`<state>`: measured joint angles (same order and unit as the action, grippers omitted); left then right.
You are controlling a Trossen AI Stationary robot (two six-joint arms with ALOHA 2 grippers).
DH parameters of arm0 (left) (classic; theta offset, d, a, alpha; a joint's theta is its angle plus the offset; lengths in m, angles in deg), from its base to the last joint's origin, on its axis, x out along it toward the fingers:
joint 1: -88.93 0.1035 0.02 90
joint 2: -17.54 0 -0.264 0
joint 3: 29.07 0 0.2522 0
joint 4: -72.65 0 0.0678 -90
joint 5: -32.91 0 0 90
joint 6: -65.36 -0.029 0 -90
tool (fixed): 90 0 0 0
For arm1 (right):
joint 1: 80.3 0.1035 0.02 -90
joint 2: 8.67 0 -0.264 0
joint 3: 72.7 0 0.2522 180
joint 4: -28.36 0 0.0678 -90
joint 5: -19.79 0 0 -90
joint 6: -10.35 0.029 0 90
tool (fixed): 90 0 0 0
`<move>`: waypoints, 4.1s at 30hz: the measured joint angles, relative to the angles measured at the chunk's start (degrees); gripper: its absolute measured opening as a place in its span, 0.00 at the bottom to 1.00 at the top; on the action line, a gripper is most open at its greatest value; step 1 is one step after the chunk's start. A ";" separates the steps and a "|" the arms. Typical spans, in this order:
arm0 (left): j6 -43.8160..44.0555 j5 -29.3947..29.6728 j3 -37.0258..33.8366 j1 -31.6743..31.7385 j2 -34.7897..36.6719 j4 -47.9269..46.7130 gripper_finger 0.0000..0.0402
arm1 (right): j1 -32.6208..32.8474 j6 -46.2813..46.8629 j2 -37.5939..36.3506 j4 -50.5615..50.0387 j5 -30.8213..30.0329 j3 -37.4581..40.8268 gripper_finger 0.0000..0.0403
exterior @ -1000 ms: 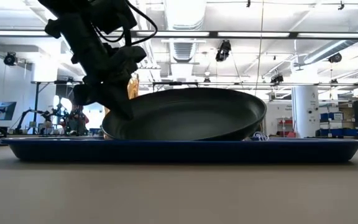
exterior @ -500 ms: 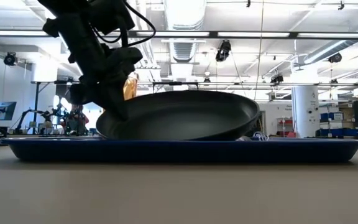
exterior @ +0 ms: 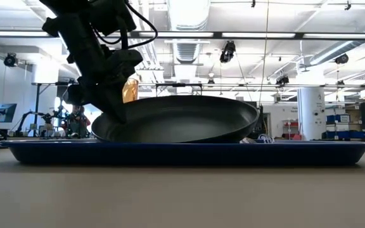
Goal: Pick and place plate/cup/fork/spoon on tray
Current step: Put the black plate on the blue tray, then adjust the black plate on the blue tray
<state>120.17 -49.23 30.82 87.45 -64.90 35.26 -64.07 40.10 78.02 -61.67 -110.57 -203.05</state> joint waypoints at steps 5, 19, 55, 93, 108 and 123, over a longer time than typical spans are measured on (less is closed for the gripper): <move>0.04 0.04 -0.02 0.00 0.16 -1.47 0.00 | 0.00 0.00 0.00 0.00 -0.02 0.00 0.25; -2.68 0.00 0.28 0.02 0.68 -1.65 0.14 | 0.00 0.00 0.00 -0.02 -0.02 0.00 0.25; -28.71 0.07 7.85 -4.61 18.68 16.41 0.27 | 1.29 19.95 0.74 -7.64 26.34 16.99 0.05; -32.71 -0.46 7.19 -5.03 25.92 11.99 0.27 | -0.40 29.64 3.06 41.52 30.29 57.90 0.02; -33.24 -0.46 7.19 -5.03 26.39 11.34 0.27 | -1.05 28.05 3.08 46.78 26.03 58.03 0.02; -32.88 -0.46 7.19 -5.03 26.41 10.57 0.27 | -1.03 30.28 2.90 34.32 26.27 55.45 0.02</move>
<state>87.29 -49.69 38.01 82.43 -38.49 45.83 -65.10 70.39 80.92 -27.35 -84.30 -147.60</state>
